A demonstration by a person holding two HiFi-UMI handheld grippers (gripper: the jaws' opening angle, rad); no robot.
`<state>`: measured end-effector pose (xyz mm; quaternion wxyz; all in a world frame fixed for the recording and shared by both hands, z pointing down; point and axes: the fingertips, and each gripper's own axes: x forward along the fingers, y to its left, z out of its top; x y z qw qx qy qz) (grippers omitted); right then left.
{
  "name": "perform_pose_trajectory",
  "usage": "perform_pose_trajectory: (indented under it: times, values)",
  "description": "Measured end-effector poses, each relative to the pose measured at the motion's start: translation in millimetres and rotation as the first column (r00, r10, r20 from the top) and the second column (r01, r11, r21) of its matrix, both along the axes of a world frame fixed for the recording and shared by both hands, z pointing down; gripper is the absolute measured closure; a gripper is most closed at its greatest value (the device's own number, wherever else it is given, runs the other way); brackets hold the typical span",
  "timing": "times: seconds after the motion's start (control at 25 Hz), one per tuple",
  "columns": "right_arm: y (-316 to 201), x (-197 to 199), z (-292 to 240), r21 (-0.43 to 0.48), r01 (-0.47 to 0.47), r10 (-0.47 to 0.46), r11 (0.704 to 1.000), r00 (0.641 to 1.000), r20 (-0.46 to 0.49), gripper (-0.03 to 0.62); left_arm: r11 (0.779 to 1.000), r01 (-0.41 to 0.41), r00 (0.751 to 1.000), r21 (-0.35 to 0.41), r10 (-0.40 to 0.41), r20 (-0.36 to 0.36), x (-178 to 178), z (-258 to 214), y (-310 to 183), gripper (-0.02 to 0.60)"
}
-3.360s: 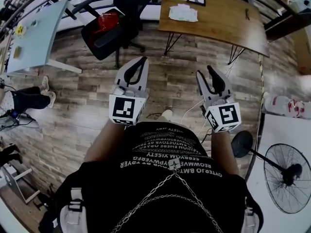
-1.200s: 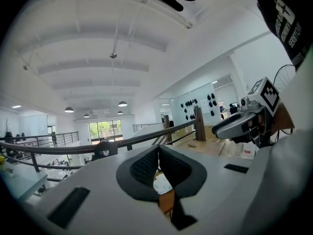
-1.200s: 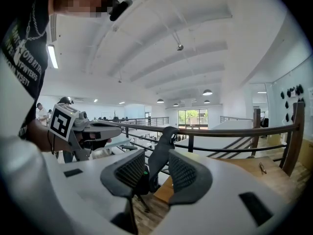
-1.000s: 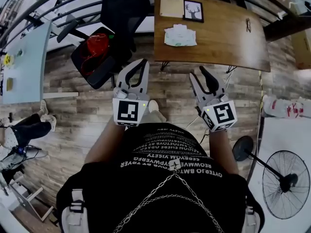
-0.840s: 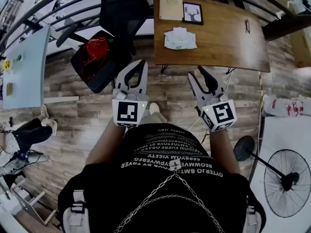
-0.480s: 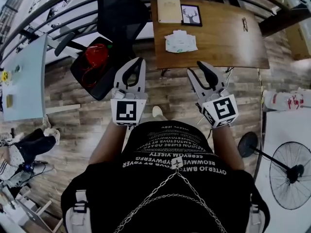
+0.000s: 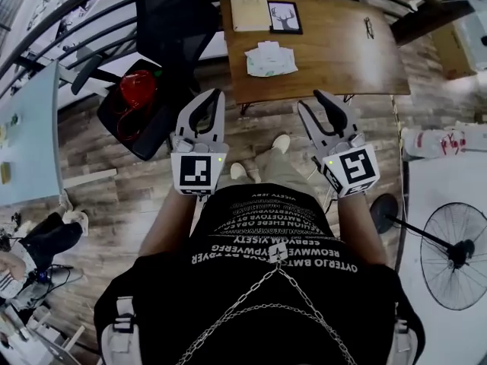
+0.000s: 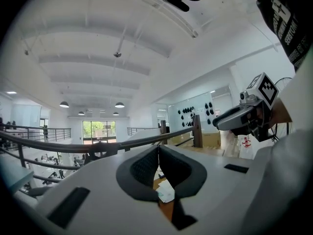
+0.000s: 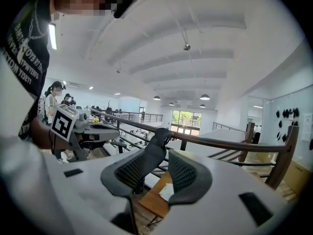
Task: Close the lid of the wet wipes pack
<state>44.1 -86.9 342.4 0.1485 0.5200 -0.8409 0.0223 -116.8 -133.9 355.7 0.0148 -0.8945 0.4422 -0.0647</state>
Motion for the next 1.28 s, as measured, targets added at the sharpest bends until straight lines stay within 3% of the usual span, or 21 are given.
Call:
perform_pose_trajectory:
  times: [0.68,1.28]
  values:
    - [-20.2,1.4,17.7,-0.034,0.034,-0.033,0.999,0.999,0.039,0.459,0.999,0.032,0.999,-0.022,-0.031,0.037,-0.1,9.9,-16.3,0.552]
    - [-68.8,12.2,24.8,-0.055,0.072,-0.07,0.996,0.997,0.038,0.461,0.998,0.057,0.998,-0.038,-0.056,0.034,16.5,18.5,-56.4,0.552]
